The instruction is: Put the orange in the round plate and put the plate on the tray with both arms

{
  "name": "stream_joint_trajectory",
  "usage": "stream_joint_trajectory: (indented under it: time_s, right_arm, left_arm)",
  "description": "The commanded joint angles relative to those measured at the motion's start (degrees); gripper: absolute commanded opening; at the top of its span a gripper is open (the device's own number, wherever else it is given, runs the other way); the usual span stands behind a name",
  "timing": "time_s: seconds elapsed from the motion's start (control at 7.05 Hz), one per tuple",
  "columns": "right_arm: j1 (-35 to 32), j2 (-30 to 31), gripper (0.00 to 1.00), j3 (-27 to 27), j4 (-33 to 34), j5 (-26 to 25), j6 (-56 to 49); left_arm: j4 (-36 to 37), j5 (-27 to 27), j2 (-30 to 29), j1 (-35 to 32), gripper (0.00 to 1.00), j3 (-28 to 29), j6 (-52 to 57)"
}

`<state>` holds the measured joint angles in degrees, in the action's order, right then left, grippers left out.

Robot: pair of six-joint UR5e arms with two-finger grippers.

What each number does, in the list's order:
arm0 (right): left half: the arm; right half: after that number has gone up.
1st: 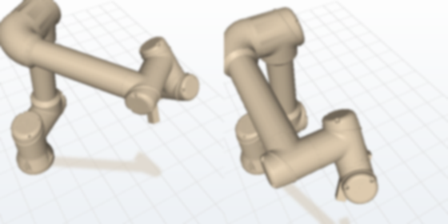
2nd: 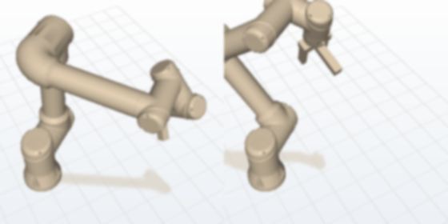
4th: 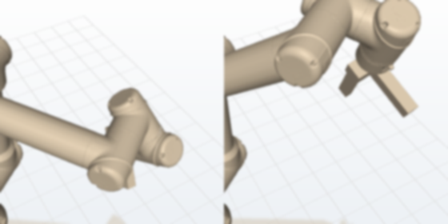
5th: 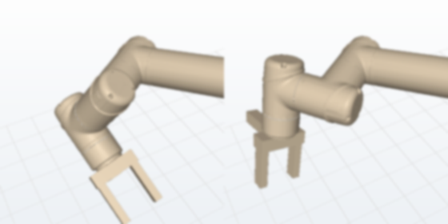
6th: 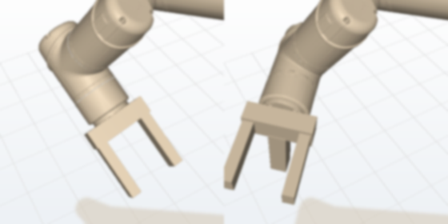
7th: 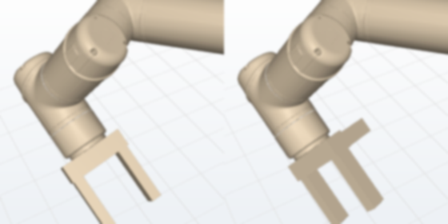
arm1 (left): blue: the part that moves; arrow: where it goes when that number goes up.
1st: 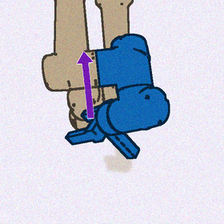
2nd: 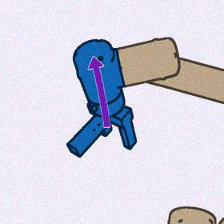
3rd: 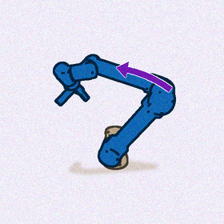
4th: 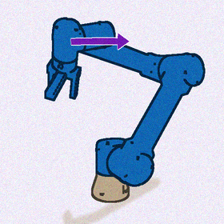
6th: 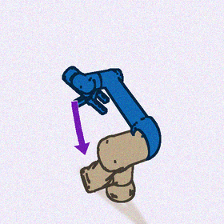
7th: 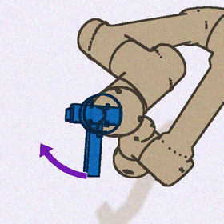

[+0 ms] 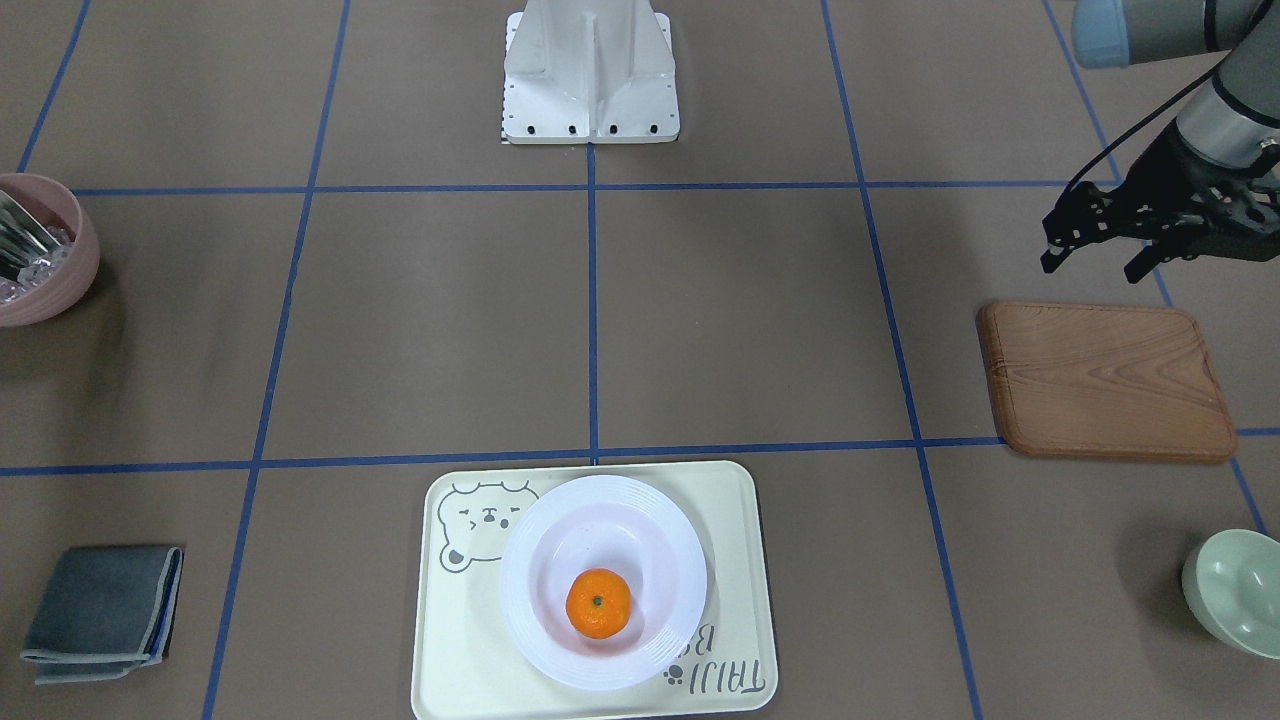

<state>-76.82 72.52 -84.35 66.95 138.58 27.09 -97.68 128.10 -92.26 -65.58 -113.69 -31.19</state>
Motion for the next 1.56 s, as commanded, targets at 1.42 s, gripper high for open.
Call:
stream_joint_trajectory:
  time_s: [1.42]
  right_arm:
    - [-1.14,-2.39,1.00,-4.50,23.49,-6.65,-23.40]
  left_arm:
    - [7.05,0.83,1.47,-7.19,0.98,4.71,12.47]
